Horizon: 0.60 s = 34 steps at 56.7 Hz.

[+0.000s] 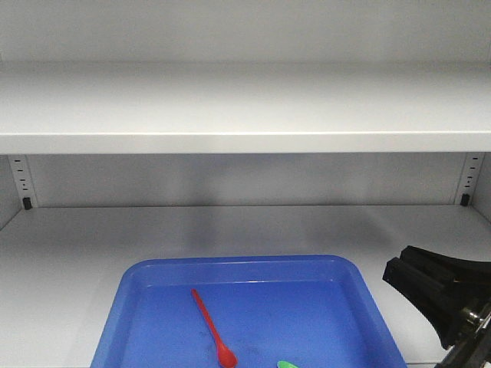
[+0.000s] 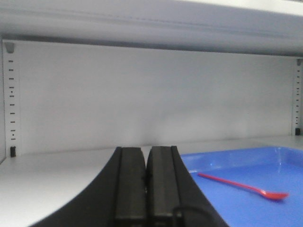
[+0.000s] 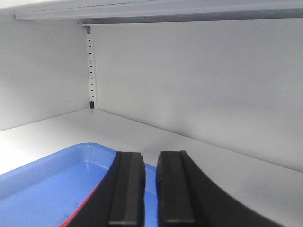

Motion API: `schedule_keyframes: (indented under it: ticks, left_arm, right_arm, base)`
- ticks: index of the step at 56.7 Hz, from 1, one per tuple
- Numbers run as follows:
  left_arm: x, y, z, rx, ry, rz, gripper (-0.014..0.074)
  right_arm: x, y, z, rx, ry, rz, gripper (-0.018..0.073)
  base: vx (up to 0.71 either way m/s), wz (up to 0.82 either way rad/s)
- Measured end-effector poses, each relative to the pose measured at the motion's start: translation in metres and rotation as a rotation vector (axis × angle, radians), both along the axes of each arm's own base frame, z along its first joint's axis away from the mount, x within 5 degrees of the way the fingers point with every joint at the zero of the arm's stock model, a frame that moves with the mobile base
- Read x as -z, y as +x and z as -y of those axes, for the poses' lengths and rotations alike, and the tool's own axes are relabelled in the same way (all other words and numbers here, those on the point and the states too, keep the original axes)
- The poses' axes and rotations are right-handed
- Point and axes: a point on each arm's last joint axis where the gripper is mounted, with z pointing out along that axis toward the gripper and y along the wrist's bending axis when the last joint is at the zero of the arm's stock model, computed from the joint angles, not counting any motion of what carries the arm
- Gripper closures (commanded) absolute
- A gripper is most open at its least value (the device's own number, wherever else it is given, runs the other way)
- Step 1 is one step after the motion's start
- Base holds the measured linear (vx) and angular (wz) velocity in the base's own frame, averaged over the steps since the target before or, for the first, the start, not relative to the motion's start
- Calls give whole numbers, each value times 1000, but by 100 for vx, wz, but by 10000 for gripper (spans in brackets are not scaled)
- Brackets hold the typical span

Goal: Sort red and green spoons into left cabinet

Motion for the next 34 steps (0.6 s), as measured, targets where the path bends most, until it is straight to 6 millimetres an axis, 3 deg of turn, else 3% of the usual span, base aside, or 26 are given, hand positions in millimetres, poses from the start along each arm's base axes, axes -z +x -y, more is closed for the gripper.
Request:
schedule_keyframes:
  ticks: [34]
  left_arm:
    - [5,-4,-2,-22,-3,11,601]
  right_arm:
    - [0,0,0,3,0,-1,372]
  base:
    - [0,0]
